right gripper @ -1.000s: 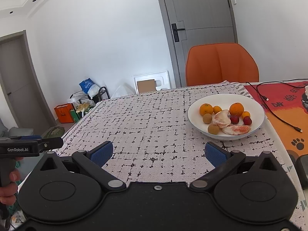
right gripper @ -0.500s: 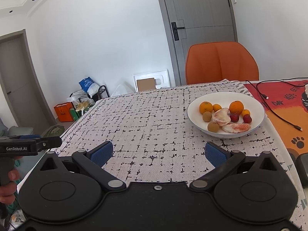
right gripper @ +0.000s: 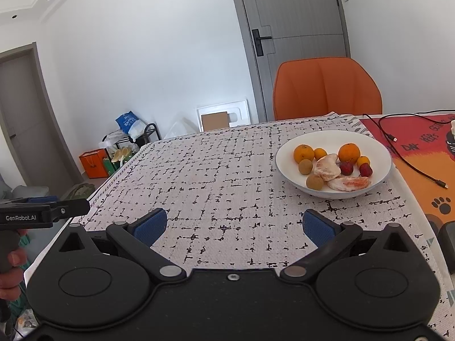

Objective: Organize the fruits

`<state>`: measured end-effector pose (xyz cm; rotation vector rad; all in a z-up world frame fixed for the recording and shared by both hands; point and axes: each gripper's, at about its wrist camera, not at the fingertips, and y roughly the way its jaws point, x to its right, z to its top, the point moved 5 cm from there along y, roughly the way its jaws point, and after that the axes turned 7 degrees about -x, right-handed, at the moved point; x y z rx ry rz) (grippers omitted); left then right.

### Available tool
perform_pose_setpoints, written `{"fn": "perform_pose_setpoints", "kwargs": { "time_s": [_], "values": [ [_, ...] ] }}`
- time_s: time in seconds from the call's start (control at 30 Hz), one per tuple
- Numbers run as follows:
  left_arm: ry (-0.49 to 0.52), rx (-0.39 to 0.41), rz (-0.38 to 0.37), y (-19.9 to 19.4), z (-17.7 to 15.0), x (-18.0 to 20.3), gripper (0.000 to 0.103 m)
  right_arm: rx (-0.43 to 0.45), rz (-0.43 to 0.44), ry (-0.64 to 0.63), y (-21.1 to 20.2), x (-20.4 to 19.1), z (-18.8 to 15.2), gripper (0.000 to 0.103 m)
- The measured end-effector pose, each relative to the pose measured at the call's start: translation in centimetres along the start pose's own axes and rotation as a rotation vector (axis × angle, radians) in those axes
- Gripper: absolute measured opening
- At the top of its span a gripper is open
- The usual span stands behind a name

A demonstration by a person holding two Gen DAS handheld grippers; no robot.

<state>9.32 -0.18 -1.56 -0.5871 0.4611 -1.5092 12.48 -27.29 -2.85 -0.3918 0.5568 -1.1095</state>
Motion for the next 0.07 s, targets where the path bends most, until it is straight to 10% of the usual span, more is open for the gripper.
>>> {"fn": "perform_pose_setpoints", "kwargs": {
  "time_s": [0.07],
  "values": [
    [0.002,-0.001,-0.002,0.06,-0.01,0.10,0.100,-0.003,-0.001,0.003,0.07,0.06,-0.04,0.103]
  ]
}}
